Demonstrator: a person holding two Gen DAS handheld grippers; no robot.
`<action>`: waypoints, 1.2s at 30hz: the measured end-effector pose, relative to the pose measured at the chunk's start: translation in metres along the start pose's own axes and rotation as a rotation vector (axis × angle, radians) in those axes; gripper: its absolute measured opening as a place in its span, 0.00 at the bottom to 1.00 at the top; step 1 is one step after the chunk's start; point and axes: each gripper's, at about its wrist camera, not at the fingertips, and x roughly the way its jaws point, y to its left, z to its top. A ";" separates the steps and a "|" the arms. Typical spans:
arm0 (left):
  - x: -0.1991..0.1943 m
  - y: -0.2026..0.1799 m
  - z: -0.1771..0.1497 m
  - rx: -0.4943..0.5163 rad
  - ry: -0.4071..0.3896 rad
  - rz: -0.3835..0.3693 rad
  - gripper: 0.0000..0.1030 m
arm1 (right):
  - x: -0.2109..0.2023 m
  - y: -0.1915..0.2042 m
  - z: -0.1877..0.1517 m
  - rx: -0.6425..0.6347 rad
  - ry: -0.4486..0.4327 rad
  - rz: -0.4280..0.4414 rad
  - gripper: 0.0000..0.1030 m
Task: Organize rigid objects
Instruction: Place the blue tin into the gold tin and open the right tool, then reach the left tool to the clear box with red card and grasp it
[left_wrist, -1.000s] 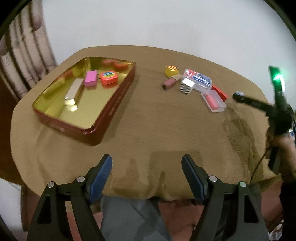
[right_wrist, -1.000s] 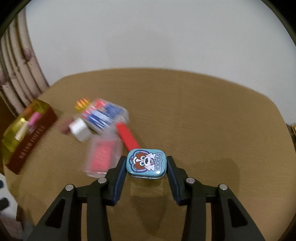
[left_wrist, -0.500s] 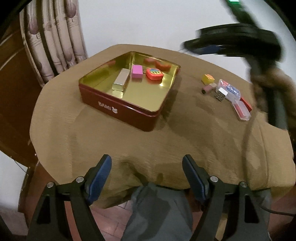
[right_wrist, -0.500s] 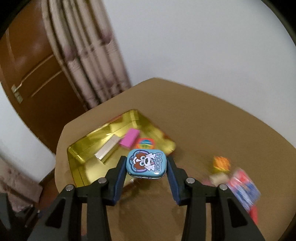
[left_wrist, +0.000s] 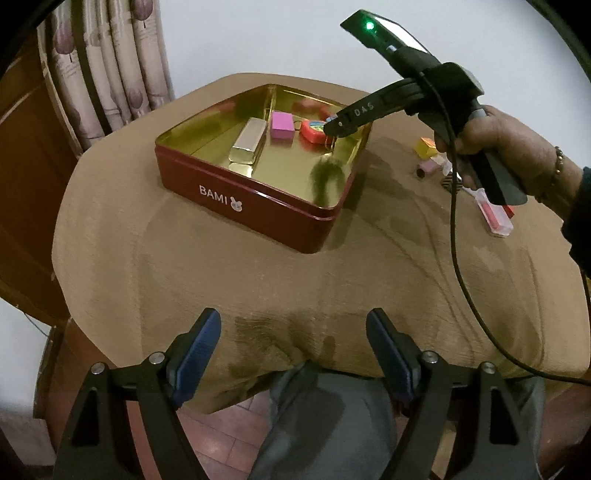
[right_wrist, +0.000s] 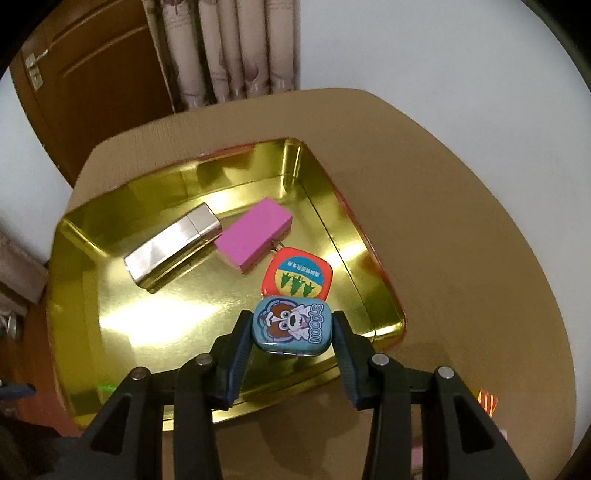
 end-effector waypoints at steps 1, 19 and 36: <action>0.000 0.000 0.000 0.000 0.001 0.001 0.75 | 0.000 -0.003 -0.001 0.000 0.004 -0.002 0.42; -0.002 -0.012 -0.004 0.042 -0.012 0.027 0.75 | -0.129 -0.077 -0.161 0.412 -0.431 -0.129 0.44; 0.015 -0.187 0.055 0.287 0.030 -0.254 0.79 | -0.157 -0.151 -0.414 0.793 -0.245 -0.459 0.45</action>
